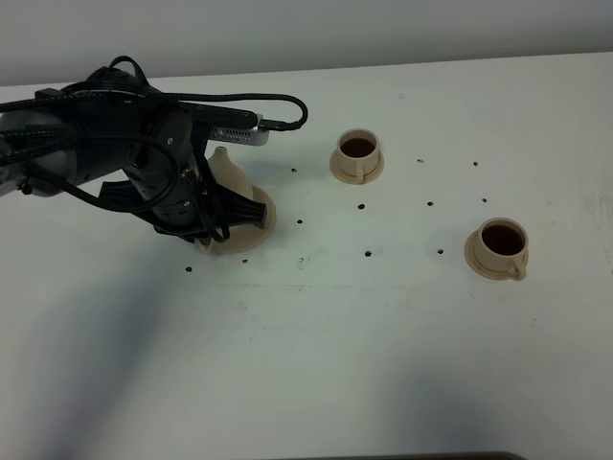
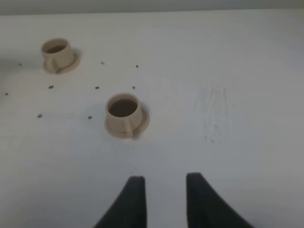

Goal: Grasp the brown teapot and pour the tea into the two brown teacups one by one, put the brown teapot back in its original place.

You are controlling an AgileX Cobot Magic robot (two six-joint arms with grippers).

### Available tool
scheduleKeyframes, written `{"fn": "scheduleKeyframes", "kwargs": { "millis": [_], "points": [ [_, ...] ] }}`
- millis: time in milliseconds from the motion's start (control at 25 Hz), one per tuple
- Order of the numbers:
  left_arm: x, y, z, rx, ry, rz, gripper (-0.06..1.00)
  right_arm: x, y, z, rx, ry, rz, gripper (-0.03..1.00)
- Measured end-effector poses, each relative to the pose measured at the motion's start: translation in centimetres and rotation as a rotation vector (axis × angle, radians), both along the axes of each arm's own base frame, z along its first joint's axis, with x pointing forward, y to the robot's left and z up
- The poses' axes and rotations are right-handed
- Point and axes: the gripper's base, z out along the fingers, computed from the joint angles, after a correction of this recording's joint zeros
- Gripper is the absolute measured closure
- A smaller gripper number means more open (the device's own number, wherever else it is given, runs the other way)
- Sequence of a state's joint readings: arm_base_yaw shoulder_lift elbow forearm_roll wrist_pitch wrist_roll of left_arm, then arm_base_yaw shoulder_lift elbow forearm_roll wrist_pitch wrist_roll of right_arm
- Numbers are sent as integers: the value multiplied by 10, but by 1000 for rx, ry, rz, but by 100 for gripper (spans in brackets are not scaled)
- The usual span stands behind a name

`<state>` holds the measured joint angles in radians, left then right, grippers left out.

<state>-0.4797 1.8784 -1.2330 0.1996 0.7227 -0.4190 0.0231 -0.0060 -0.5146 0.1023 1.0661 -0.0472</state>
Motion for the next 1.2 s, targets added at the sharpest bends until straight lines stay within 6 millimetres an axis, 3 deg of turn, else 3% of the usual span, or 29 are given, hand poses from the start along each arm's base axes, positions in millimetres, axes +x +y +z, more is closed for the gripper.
{"fn": "scheduleKeyframes", "kwargs": {
  "millis": [200,520,1000,1200],
  "points": [
    [4,-3,-20,4,25,-1,82,0,0,0,0,0,0,76],
    [12,-3,-32,-16,1,-1,82,0,0,0,0,0,0,76],
    [13,-1,-33,-17,5,8,81,0,0,0,0,0,0,76],
    [13,0,-33,-6,2,0,71,0,0,0,0,0,0,76]
  ]
}}
